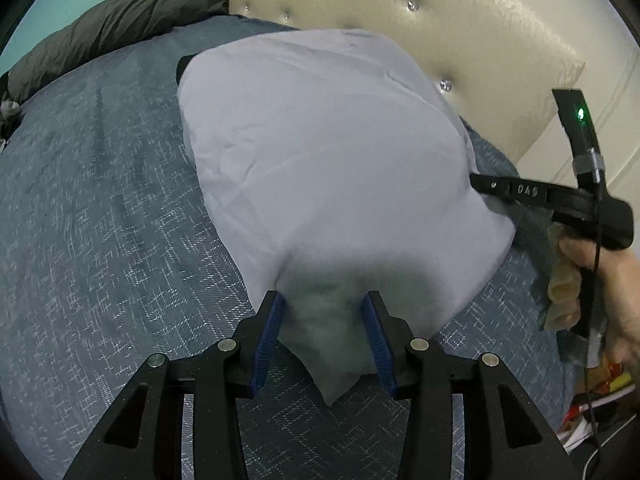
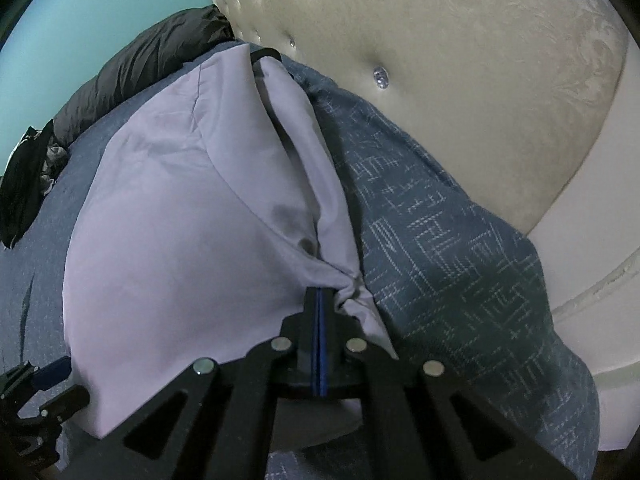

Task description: Fold clothes

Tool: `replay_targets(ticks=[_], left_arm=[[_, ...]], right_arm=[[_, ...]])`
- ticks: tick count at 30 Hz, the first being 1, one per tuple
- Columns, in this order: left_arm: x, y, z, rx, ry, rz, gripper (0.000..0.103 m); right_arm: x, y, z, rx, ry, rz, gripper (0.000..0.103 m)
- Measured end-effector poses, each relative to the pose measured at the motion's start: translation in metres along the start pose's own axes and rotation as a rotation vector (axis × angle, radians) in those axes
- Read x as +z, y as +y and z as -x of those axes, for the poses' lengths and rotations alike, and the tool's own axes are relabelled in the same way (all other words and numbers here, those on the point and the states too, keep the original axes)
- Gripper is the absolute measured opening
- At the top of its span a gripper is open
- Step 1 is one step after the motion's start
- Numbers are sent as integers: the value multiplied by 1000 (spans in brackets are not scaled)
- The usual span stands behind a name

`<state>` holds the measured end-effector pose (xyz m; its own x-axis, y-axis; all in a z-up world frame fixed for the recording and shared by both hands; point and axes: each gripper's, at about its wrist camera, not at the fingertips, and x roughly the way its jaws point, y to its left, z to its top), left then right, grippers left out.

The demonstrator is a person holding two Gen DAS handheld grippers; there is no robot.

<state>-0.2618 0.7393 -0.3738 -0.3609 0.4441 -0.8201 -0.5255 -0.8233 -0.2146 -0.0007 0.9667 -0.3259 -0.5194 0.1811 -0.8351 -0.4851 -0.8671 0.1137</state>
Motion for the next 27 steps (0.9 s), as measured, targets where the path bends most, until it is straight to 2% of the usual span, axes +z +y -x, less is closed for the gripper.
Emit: replay_targets(ticks=[2,4,8,12,14,20,27], left_arm=[[5,3,2,-11,20,1,47],[10,6,6,-20,33,3,47],[17,12,27,-19,6,20,46],[15,14,51,-33,-21,47,46],[13,10,66,-35,-37,45,46],[17,5,106,-34,-80,43,46],[18,3,149,-17,-138,34,47]], right_arm=[[4,0,5,-3,19,-19,0],[9,1,19,-14,3,-34,0],[0,0,59,-20,-133,-78,0],[-12,4,81,-40,-163,-90,0],[-12,18,84,-32,-180,-92,0],[-24,27,120,-26,-221,-110,0],[-44,42,171,-7,-255,-101,2]])
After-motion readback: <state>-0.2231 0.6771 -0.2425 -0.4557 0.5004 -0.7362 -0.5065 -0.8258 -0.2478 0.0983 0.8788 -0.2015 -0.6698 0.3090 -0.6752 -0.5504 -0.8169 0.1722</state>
